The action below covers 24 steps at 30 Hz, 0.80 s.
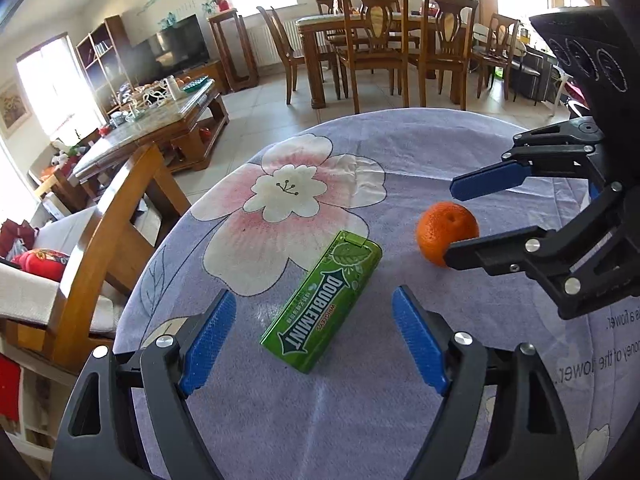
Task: Collect trash
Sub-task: 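Move both open tools back over the table, then grasp the green gum pack with the left tool while the right tool grasps the orange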
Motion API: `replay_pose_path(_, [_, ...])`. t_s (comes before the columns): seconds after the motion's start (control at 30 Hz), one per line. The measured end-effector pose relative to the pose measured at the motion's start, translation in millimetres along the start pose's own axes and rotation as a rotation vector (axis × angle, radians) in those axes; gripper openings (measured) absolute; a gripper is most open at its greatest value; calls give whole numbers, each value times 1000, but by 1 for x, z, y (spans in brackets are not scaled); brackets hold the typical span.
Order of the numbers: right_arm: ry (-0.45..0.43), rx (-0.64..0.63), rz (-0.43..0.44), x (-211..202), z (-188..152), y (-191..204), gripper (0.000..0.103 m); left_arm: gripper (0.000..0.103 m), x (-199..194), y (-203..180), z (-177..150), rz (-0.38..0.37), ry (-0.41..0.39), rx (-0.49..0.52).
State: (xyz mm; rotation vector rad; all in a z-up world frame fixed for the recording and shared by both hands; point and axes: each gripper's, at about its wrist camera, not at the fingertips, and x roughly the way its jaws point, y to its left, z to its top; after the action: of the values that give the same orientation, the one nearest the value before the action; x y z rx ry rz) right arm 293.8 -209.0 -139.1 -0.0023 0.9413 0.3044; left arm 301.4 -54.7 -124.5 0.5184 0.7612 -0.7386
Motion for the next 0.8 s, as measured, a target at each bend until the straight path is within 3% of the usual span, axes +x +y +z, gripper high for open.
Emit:
replay_pose_path(0.1, [4, -4, 23, 3, -1, -2, 51, 54, 6, 1, -2, -28, 23, -12])
replay_pose_path(0.33, [12, -14, 49, 8, 1, -1, 40, 43, 0, 2, -6, -14, -4, -101])
replay_pose_path(0.5, [11, 24, 86, 3, -3, -6, 38, 34, -9, 6, -10, -77, -15, -206])
replay_pose_path(0.57, [1, 42, 110, -5, -8, -8, 38, 32, -15, 8, -14, -92, -20, -258])
replay_pose_path(0.8, [-80, 80, 154, -59, -35, -19, 38, 31, -20, -4, -15, -32, 14, -289])
